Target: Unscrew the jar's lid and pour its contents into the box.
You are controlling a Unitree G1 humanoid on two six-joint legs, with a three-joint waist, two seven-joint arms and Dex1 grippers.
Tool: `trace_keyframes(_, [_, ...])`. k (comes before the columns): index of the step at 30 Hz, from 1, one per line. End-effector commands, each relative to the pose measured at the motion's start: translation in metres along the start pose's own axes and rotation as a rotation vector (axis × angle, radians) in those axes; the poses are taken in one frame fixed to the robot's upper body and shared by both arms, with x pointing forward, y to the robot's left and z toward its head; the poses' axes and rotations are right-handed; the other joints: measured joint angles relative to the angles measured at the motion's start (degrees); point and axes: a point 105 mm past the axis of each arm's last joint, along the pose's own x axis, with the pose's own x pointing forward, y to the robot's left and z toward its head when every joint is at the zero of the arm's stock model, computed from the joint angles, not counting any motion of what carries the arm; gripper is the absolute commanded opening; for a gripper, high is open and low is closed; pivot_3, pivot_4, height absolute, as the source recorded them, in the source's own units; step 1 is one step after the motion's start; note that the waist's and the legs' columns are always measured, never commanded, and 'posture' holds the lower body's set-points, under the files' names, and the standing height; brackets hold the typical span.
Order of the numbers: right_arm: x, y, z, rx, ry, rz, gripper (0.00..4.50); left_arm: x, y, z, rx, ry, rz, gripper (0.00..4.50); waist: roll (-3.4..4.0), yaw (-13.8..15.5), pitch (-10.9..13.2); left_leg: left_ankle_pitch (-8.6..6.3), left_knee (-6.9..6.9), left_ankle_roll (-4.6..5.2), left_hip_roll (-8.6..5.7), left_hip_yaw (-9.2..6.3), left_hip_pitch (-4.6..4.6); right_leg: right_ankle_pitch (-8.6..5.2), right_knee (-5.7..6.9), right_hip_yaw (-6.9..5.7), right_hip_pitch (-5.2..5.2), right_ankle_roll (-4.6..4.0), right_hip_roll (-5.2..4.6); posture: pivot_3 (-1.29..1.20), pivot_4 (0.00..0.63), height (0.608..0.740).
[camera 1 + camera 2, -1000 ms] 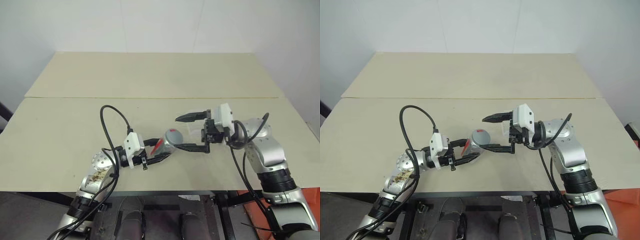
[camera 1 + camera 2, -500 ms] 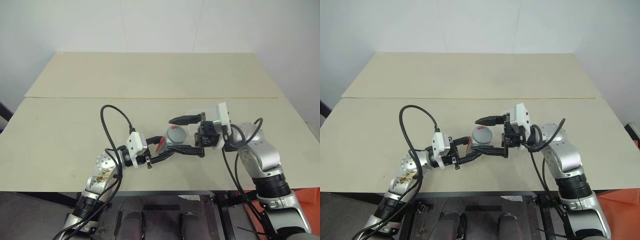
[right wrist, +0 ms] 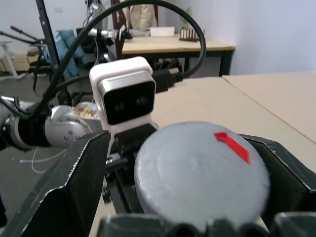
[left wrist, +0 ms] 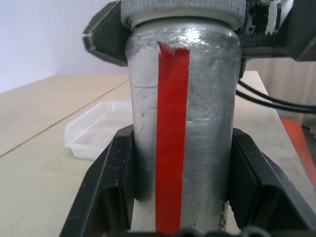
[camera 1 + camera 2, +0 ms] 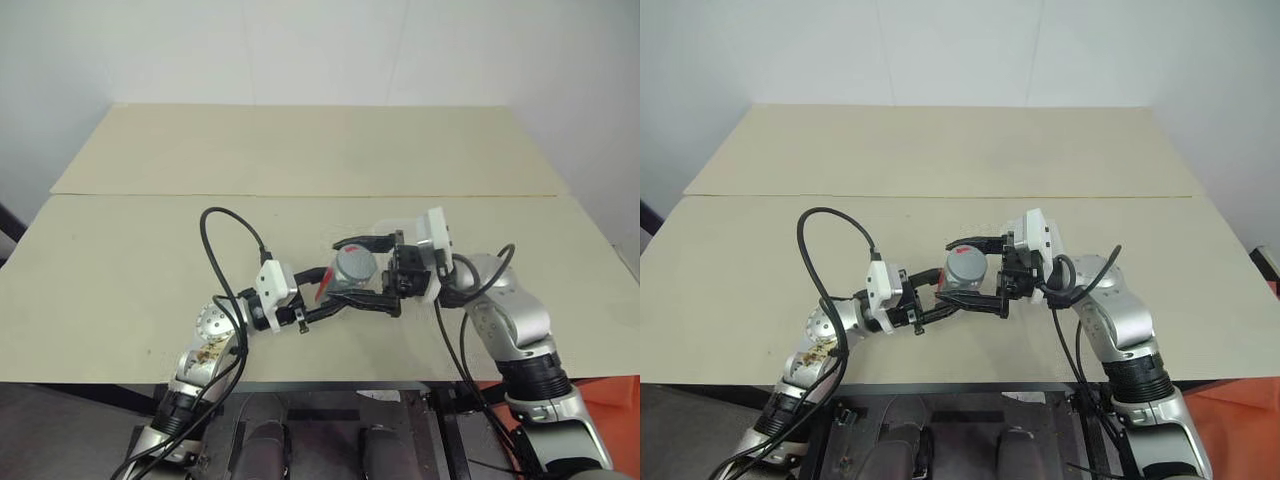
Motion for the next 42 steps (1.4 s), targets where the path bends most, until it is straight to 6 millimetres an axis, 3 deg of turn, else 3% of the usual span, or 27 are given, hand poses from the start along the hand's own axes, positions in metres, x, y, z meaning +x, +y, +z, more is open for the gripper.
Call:
trace_keyframes(1, [0.006, 0.003, 0.013, -0.052, -0.032, 0.015, 4.47, 0.003, -0.001, 0.007, 0.039, -0.027, -0.012, 2.13, 0.00, 0.0, 0.0, 0.00, 0.00, 0.00, 0.00, 0.00, 0.00, 0.00, 0.00, 0.00, -0.01, 0.00, 0.00, 0.00, 0.150, 0.740])
trace_keyframes(34, [0.025, 0.009, 0.017, -0.115, -0.034, 0.064, 4.47, 0.012, -0.008, -0.001, 0.034, -0.004, -0.053, 2.13, 0.00, 0.0, 0.0, 0.00, 0.00, 0.00, 0.00, -0.01, 0.00, 0.00, 0.01, -0.01, -0.01, 0.00, 0.00, 0.00, 0.150, 0.740])
trace_keyframes(42, [0.014, -0.002, 0.015, -0.136, -0.002, -0.002, 4.47, 0.009, -0.004, 0.004, 0.029, -0.028, -0.030, 2.13, 0.00, 0.0, 0.0, 0.00, 0.00, 0.00, -0.01, -0.01, 0.00, 0.00, 0.00, -0.01, 0.00, 0.00, 0.00, 0.00, 0.150, 0.740])
